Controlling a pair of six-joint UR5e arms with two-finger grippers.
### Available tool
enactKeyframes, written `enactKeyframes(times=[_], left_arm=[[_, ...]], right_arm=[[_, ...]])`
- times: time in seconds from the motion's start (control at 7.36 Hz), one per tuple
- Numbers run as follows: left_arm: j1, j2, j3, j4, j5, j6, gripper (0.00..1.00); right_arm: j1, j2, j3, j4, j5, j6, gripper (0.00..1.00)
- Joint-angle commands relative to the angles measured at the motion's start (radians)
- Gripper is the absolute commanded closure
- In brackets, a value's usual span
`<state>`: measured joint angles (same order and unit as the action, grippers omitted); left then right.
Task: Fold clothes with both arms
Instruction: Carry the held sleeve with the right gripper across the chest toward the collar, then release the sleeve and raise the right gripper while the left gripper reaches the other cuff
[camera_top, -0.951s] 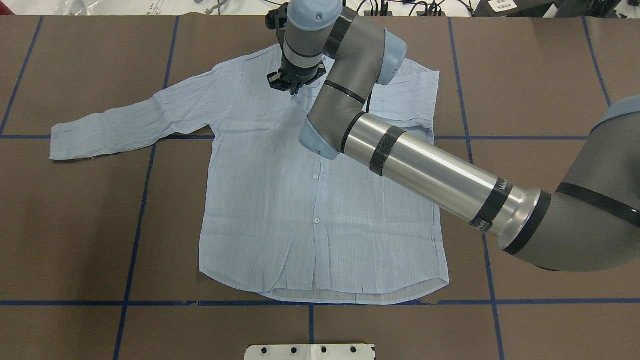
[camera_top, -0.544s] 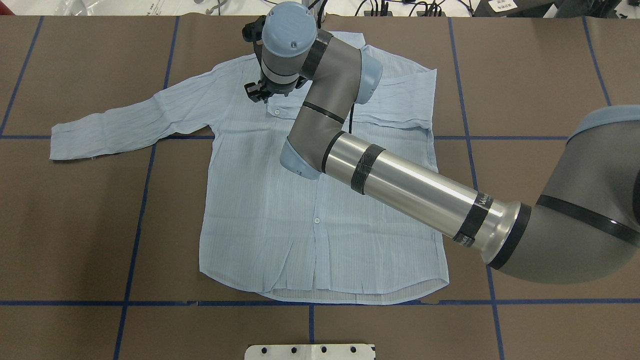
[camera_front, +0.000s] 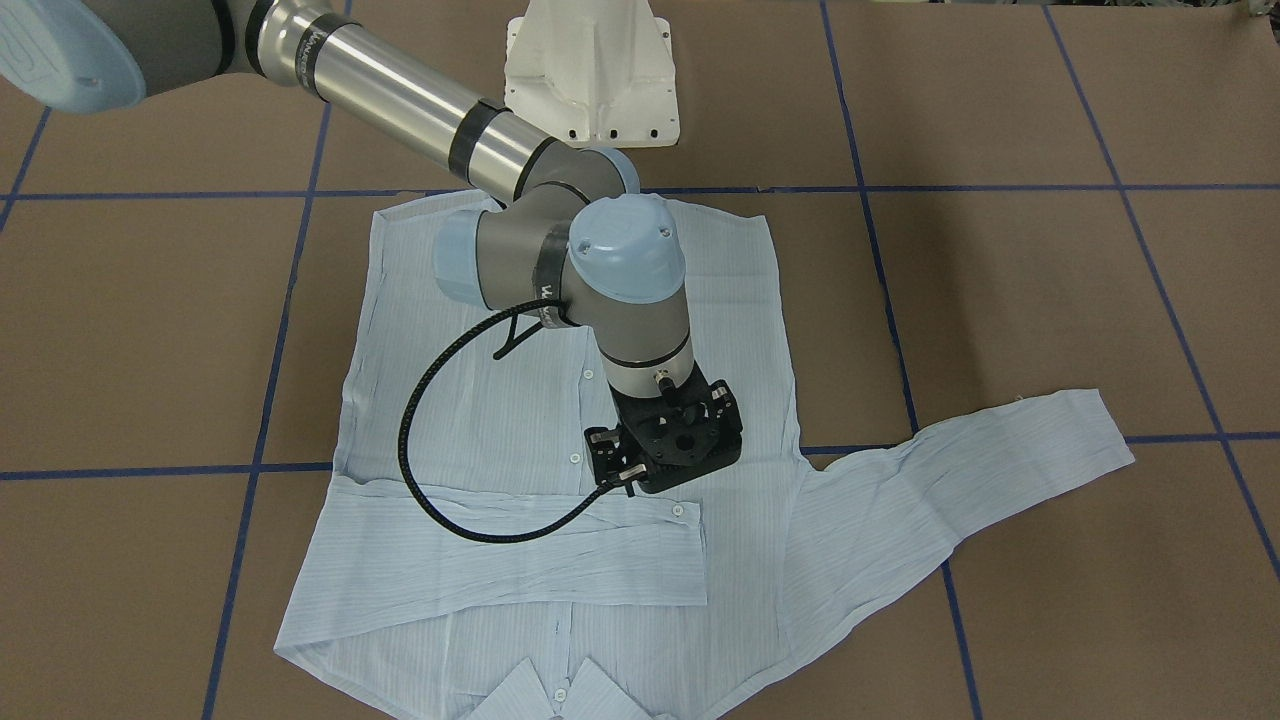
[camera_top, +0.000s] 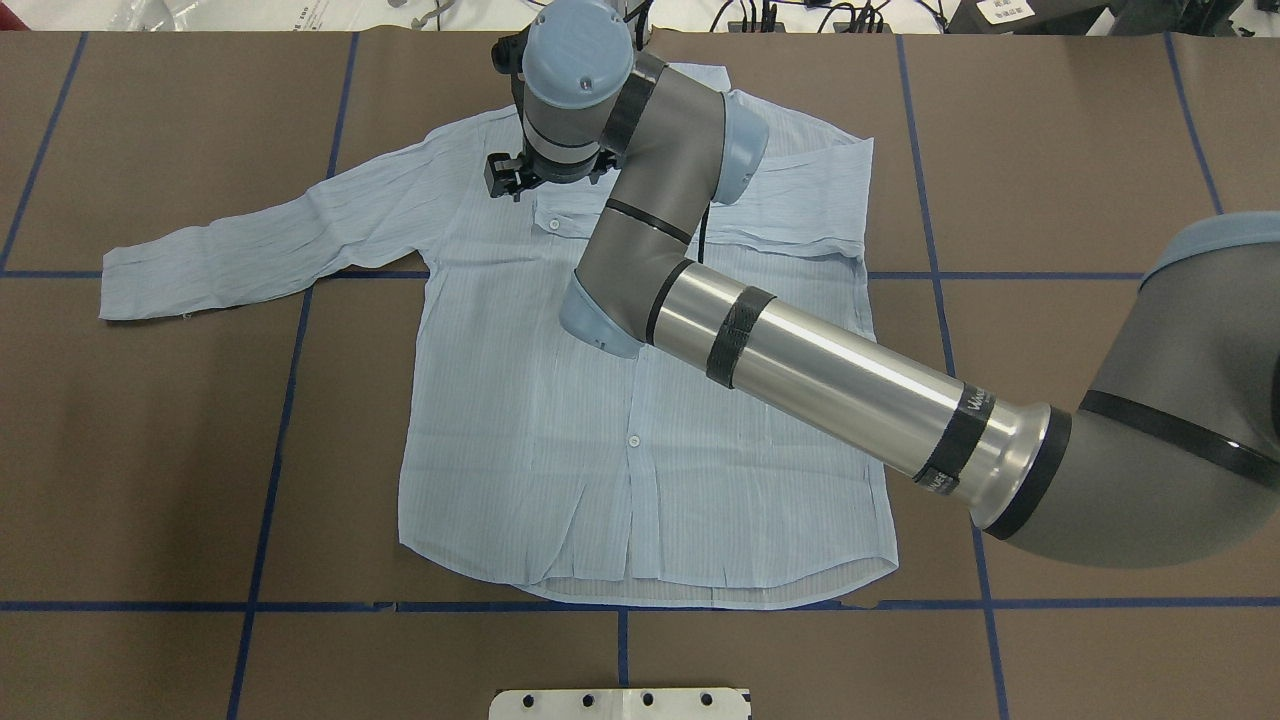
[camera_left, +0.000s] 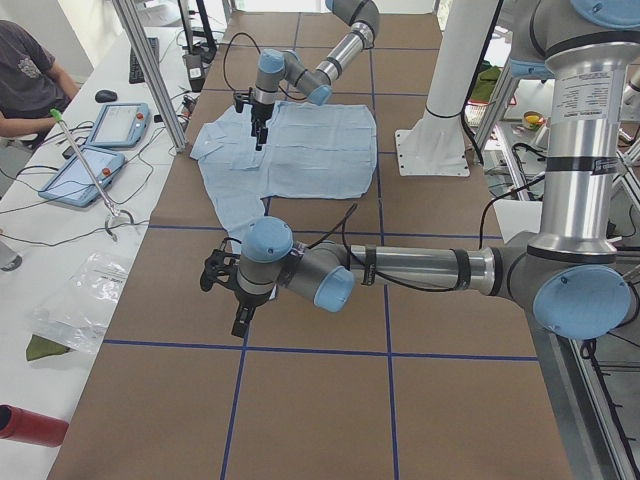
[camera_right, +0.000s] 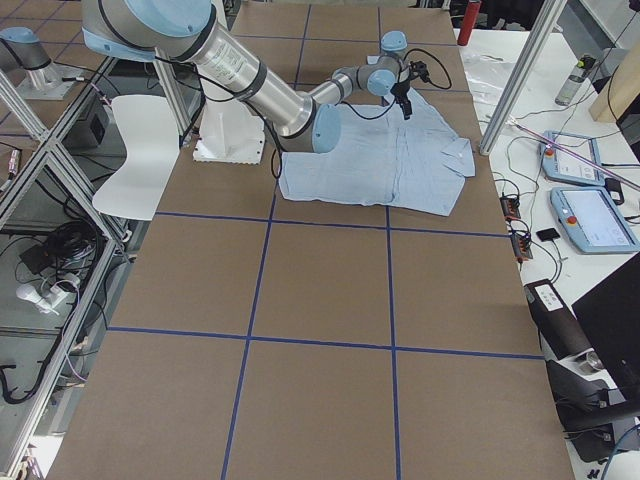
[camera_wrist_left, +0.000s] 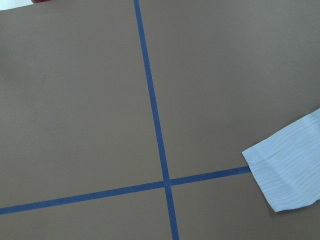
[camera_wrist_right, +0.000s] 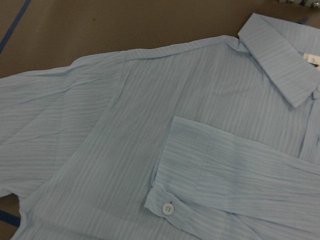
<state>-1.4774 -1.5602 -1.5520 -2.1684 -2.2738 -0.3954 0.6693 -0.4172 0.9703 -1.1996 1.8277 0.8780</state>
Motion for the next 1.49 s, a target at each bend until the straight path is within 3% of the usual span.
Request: enactKeyframes(times=[0.0, 0.14, 0.41, 0.54, 0.82, 1.36], left_arm=[[0.205, 0.023, 0.029, -0.227, 0.168, -0.388, 0.01], [0.282, 0.023, 0.029, -0.264, 0.186, -0.559, 0.01], [0.394, 0.035, 0.023, -0.351, 0.250, -0.829, 0.04], [0.475, 0.035, 0.024, -0.360, 0.339, -0.914, 0.08], [0.532, 0.035, 0.047, -0.358, 0.425, -0.947, 0.17], [0.557, 0.006, 0.105, -0.357, 0.490, -0.939, 0.36]], right_arm=[[0.044, -0.096, 0.212, -0.216, 0.056, -0.002, 0.00], [0.074, -0.138, 0.256, -0.248, 0.117, -0.005, 0.00], [0.130, -0.320, 0.434, -0.268, 0.172, -0.063, 0.00], [0.147, -0.372, 0.491, -0.281, 0.189, -0.083, 0.00], [0.194, -0.386, 0.510, -0.324, 0.275, -0.094, 0.00], [0.194, -0.420, 0.525, -0.322, 0.266, -0.097, 0.00]])
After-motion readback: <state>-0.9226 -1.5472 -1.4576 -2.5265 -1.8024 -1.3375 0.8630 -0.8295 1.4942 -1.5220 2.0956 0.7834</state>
